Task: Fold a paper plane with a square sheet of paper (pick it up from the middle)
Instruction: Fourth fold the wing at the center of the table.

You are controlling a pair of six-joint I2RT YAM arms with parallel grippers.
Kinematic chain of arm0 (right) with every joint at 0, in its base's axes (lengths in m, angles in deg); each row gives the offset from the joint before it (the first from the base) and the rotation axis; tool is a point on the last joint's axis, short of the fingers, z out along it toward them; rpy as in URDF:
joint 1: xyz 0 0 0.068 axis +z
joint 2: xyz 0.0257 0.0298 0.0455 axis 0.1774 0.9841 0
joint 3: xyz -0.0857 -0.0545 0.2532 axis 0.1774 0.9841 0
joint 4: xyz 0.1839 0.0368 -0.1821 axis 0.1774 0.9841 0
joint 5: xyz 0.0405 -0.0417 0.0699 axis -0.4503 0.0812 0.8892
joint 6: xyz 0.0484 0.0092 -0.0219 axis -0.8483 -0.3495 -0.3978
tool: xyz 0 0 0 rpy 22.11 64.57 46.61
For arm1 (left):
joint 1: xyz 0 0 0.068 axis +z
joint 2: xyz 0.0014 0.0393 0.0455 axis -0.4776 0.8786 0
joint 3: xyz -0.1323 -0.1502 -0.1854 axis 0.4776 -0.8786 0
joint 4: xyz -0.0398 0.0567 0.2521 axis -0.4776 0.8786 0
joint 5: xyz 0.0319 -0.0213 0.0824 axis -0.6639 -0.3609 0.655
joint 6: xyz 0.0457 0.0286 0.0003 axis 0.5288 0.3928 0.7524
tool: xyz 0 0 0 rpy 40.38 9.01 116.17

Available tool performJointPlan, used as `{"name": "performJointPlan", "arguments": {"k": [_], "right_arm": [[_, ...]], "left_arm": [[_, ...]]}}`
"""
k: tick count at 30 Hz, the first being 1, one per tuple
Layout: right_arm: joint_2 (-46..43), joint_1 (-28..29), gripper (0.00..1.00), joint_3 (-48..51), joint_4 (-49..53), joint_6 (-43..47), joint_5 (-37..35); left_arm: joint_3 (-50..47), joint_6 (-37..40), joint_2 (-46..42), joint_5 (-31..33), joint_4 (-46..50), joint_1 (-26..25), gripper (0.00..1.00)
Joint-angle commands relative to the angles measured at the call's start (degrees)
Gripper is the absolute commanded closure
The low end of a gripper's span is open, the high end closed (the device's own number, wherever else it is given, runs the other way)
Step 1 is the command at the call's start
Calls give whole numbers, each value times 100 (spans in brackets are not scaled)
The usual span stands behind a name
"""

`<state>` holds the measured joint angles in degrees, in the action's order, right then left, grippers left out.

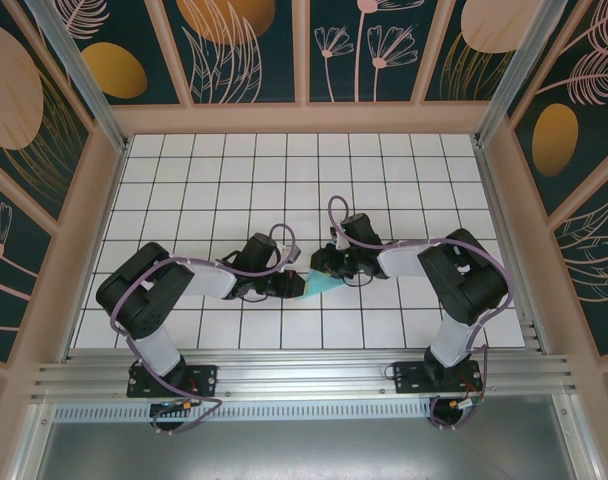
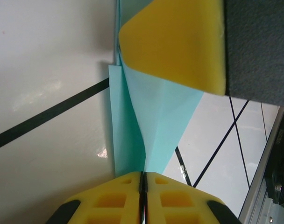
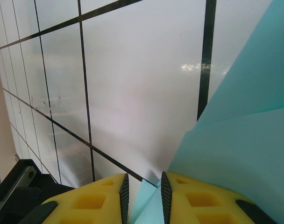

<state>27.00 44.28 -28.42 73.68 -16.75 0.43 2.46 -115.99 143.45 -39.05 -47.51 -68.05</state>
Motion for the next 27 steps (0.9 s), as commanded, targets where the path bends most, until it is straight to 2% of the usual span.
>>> {"name": "performJointPlan", "arguments": {"k": [1, 6, 12, 16, 19, 25, 27], "right_arm": [[252, -41, 71, 162, 273, 155, -357], [252, -42, 71, 160, 297, 172, -376], [294, -45, 71, 166, 345, 193, -431], [317, -42, 71, 200, 352, 204, -449], [318, -37, 72, 221, 368, 207, -483], [355, -22, 73, 286, 318, 215, -485], [350, -21, 73, 325, 295, 198, -493]], "left_arm": [[-129, 77, -173, 78, 380, -11, 89], [-204, 78, -230, 55, 397, -7, 99], [-282, 91, -217, 14, 464, -10, 98], [-376, 104, -235, -62, 525, -7, 93], [-441, 128, -403, 121, 695, -11, 90], [-525, -10, -1342, 395, 895, -3, 78], [-382, 9, -1535, 540, 1122, -11, 79]]}}
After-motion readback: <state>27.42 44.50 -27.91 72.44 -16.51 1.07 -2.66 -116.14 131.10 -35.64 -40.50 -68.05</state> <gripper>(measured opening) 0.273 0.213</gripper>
